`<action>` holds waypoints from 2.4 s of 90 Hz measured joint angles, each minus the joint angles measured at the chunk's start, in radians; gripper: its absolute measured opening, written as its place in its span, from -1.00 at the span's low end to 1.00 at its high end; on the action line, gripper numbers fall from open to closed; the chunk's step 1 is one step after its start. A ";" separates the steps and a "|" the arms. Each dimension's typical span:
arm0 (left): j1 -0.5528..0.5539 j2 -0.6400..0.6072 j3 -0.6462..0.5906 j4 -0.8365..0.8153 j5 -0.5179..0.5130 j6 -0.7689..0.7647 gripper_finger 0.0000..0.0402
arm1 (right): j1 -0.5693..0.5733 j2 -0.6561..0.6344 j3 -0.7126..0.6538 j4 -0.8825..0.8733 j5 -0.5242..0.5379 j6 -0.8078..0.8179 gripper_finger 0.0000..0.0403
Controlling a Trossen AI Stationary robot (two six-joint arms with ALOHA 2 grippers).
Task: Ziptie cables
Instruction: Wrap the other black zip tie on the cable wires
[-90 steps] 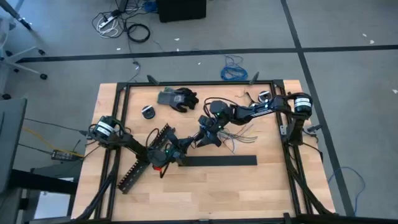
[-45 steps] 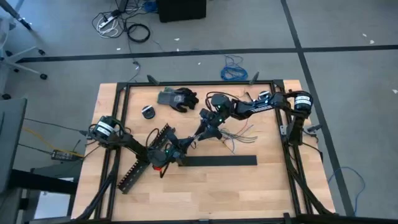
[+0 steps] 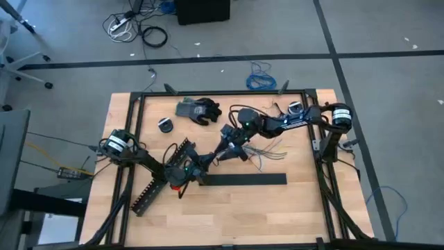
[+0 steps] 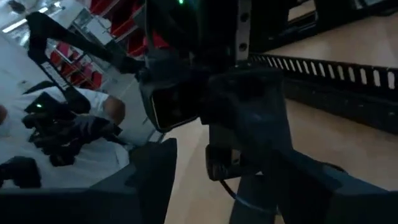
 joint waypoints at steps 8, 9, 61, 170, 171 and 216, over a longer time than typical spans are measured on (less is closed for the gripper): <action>0.000 0.000 0.000 0.000 0.000 0.000 -1.00 | 0.005 0.000 0.000 -0.001 0.010 -0.001 0.07; 0.000 0.000 0.000 0.000 0.000 0.000 -1.00 | 0.006 0.000 0.000 -0.001 0.011 -0.001 0.06; 0.000 0.000 0.000 -0.001 -0.001 0.004 -1.00 | 0.010 0.001 0.000 -0.030 0.008 0.005 -0.32; 0.000 0.000 0.000 -0.032 -0.004 -0.027 -1.00 | 0.009 0.002 0.000 0.013 0.064 -0.090 -1.00; 0.000 0.000 0.000 -0.033 -0.004 -0.028 -1.00 | 0.008 0.002 0.000 0.016 0.064 -0.090 -1.00; 0.001 -0.001 0.000 -0.083 -0.009 -0.060 -1.00 | -0.047 0.000 0.000 0.041 0.076 -0.089 -1.00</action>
